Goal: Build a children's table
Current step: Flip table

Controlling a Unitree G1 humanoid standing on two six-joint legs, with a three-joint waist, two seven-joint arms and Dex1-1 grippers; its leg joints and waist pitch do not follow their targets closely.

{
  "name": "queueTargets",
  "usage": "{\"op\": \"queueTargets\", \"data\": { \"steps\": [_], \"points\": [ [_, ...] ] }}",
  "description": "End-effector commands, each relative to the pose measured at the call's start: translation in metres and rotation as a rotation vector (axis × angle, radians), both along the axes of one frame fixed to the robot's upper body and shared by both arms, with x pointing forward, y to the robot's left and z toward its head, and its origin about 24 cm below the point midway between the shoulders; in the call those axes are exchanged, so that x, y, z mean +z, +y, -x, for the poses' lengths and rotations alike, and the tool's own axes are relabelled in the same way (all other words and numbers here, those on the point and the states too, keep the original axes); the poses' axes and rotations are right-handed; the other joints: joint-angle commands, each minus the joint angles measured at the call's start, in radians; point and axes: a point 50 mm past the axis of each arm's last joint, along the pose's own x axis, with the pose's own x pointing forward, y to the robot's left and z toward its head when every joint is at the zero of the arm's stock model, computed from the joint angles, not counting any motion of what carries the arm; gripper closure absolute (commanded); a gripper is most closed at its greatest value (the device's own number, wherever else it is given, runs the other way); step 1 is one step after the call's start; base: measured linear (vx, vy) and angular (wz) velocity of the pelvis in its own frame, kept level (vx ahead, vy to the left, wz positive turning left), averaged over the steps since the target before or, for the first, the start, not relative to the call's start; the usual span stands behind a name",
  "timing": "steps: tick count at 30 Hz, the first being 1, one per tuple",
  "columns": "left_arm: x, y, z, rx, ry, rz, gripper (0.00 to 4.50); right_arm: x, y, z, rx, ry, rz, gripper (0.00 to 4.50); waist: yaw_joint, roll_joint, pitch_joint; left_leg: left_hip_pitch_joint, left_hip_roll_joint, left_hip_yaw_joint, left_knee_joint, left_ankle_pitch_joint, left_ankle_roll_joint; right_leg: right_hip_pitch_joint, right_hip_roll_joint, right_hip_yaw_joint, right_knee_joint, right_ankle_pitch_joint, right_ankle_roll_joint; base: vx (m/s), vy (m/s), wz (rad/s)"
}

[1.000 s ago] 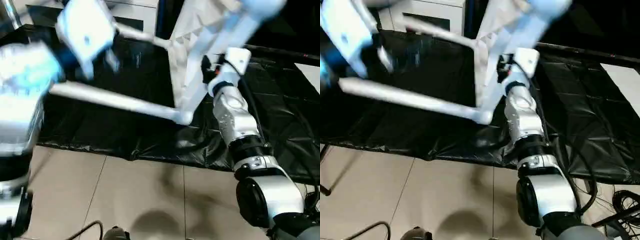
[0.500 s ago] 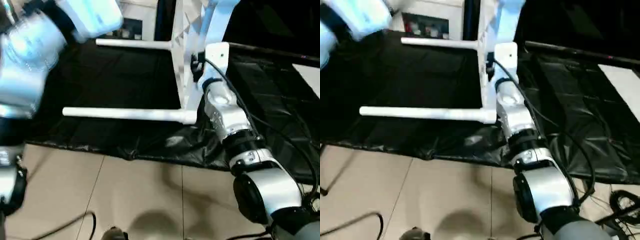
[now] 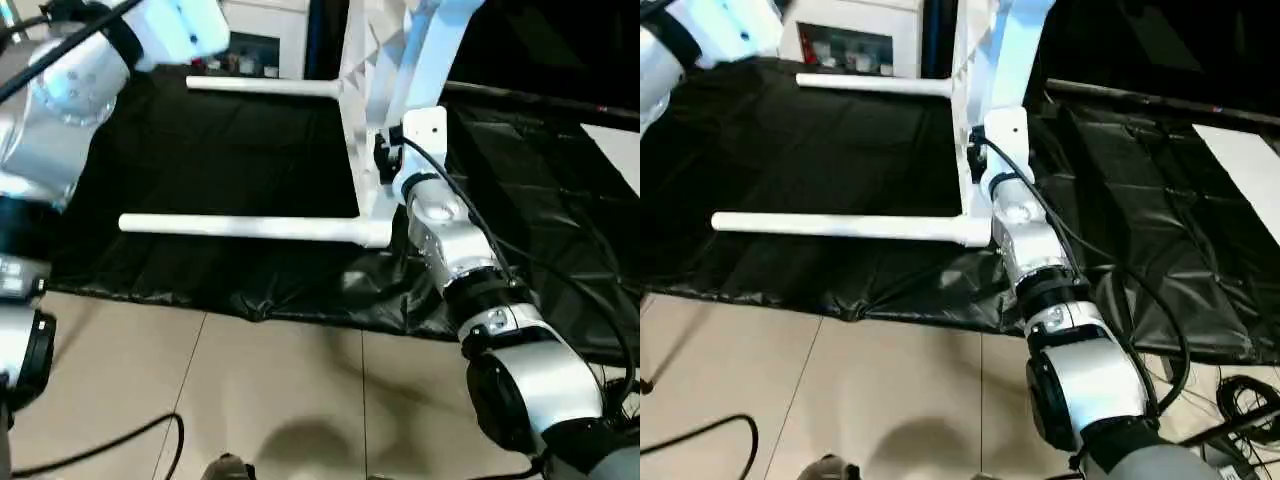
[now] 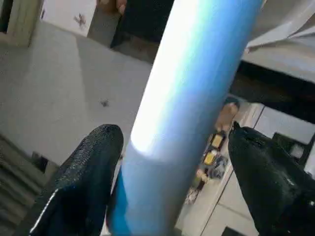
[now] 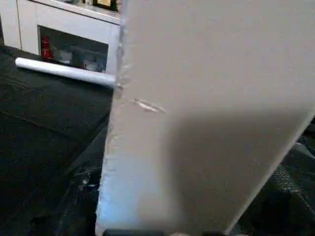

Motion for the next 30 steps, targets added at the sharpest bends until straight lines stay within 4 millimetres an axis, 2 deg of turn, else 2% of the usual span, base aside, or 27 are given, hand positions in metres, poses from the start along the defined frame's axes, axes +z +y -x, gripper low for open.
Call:
{"op": "queueTargets", "data": {
  "steps": [1, 2, 5, 7, 8, 11, 14, 17, 18, 20, 22, 24, 25, 28, 29, 30],
  "points": [
    [0.006, -0.001, -0.002, 0.000, -0.016, 0.012, 0.68, -0.002, -0.006, -0.001, -0.008, 0.008, -0.004, 1.45, -0.001, 0.032, -0.081, 0.041, 0.035, -0.015, -0.077, -0.174, -0.106, 0.037, -0.071, 0.037, -0.059, 0.048, -0.178, 0.000, 0.000, 0.00],
    [0.007, 0.000, -0.002, -0.010, -0.019, 0.036, 0.96, -0.001, -0.006, -0.001, -0.003, 0.006, -0.008, 1.63, -0.001, 0.032, -0.080, 0.041, 0.036, -0.015, -0.077, -0.180, -0.106, 0.036, -0.071, 0.037, -0.060, 0.044, -0.180, 0.000, 0.000, 0.00],
    [0.007, -0.002, -0.003, -0.031, -0.019, 0.056, 1.07, -0.001, -0.006, -0.001, -0.002, 0.003, -0.012, 1.87, 0.001, 0.035, -0.080, 0.042, 0.037, -0.017, -0.078, -0.186, -0.109, 0.036, -0.073, 0.036, -0.059, 0.042, -0.186, 0.000, 0.000, 0.00],
    [0.007, -0.004, -0.003, -0.047, -0.024, 0.061, 1.18, -0.001, -0.006, -0.001, -0.001, 0.002, -0.012, 2.01, 0.002, 0.033, -0.079, 0.042, 0.036, -0.016, -0.078, -0.192, -0.109, 0.036, -0.072, 0.036, -0.061, 0.042, -0.188, 0.000, 0.000, 0.00],
    [0.007, -0.006, -0.003, -0.062, -0.016, 0.061, 1.45, -0.001, -0.005, -0.001, -0.001, 0.001, -0.012, 2.16, 0.002, 0.032, -0.080, 0.041, 0.037, -0.017, -0.079, -0.192, -0.109, 0.037, -0.074, 0.036, -0.060, 0.039, -0.187, 0.000, 0.000, 0.00],
    [-0.001, -0.017, -0.004, -0.128, 0.024, 0.051, 1.52, -0.001, -0.005, -0.001, 0.003, -0.002, -0.010, 2.43, 0.004, 0.032, -0.081, 0.041, 0.037, -0.016, -0.078, -0.180, -0.105, 0.039, -0.074, 0.036, -0.059, 0.059, -0.192, 0.000, 0.000, 0.00],
    [-0.005, -0.020, -0.005, -0.147, 0.053, 0.061, 1.82, 0.000, -0.006, -0.001, 0.005, -0.005, -0.009, 2.50, 0.004, 0.033, -0.082, 0.041, 0.036, -0.015, -0.077, -0.174, -0.103, 0.039, -0.074, 0.036, -0.057, 0.069, -0.194, 0.000, 0.000, 0.00],
    [-0.006, -0.022, -0.006, -0.164, 0.065, 0.076, 1.94, 0.005, -0.010, -0.003, 0.003, -0.023, 0.007, 2.53, 0.004, 0.034, -0.079, 0.043, 0.037, -0.016, -0.079, -0.194, -0.105, 0.037, -0.074, 0.035, -0.061, 0.042, -0.190, 0.000, 0.000, 0.00],
    [-0.006, -0.024, -0.007, -0.173, 0.070, 0.090, 2.00, 0.009, -0.014, -0.004, 0.000, -0.037, 0.021, 2.54, 0.005, 0.039, -0.080, 0.044, 0.038, -0.016, -0.079, -0.202, -0.110, 0.036, -0.075, 0.035, -0.061, 0.033, -0.189, 0.000, 0.000, 0.00],
    [-0.005, -0.024, -0.006, -0.180, 0.066, 0.104, 2.10, 0.013, -0.020, -0.006, -0.009, -0.052, 0.031, 2.55, 0.007, 0.033, -0.080, 0.044, 0.037, -0.015, -0.078, -0.205, -0.109, 0.038, -0.074, 0.036, -0.062, 0.030, -0.190, 0.000, 0.000, 0.00],
    [-0.002, -0.026, -0.005, -0.214, 0.070, 0.163, 2.12, 0.024, -0.032, -0.009, -0.030, -0.081, 0.029, 2.55, 0.009, 0.033, -0.080, 0.042, 0.037, -0.014, -0.077, -0.197, -0.103, 0.039, -0.075, 0.036, -0.062, 0.028, -0.190, 0.000, 0.000, 0.00],
    [0.002, -0.027, -0.004, -0.268, 0.073, 0.282, 2.17, 0.045, -0.048, -0.013, -0.043, -0.133, 0.045, 2.55, 0.011, 0.035, -0.080, 0.041, 0.035, -0.012, -0.075, -0.181, -0.098, 0.042, -0.076, 0.036, -0.060, 0.040, -0.207, 0.000, 0.000, 0.00],
    [0.004, -0.025, -0.004, -0.305, 0.074, 0.381, 2.18, 0.062, -0.058, -0.015, -0.049, -0.175, 0.052, 2.55, 0.016, 0.030, -0.082, 0.040, 0.033, -0.008, -0.070, -0.165, -0.087, 0.044, -0.073, 0.036, -0.058, 0.056, -0.216, 0.000, 0.000, 0.00],
    [0.010, -0.015, -0.002, -0.325, 0.032, 0.531, 2.18, 0.101, -0.074, -0.017, -0.057, -0.278, 0.072, 2.55, 0.022, 0.033, -0.085, 0.026, 0.028, -0.003, -0.060, -0.068, -0.026, 0.052, -0.071, 0.037, -0.049, 0.136, -0.231, 0.000, 0.000, 0.00],
    [0.010, -0.015, -0.002, -0.325, 0.032, 0.531, 2.18, 0.101, -0.074, -0.017, -0.057, -0.278, 0.072, 2.55, 0.025, 0.034, -0.089, 0.025, 0.025, -0.001, -0.055, -0.034, -0.008, 0.052, -0.068, 0.035, -0.045, 0.179, -0.237, 0.000, 0.000, 0.00],
    [0.010, -0.011, -0.002, -0.334, 0.015, 0.608, 2.18, 0.117, -0.080, -0.016, -0.055, -0.318, 0.075, 2.56, 0.025, 0.034, -0.092, 0.023, 0.025, 0.000, -0.052, -0.012, 0.006, 0.052, -0.066, 0.035, -0.041, 0.213, -0.240, 0.000, 0.000, 0.00]
  ]
}}
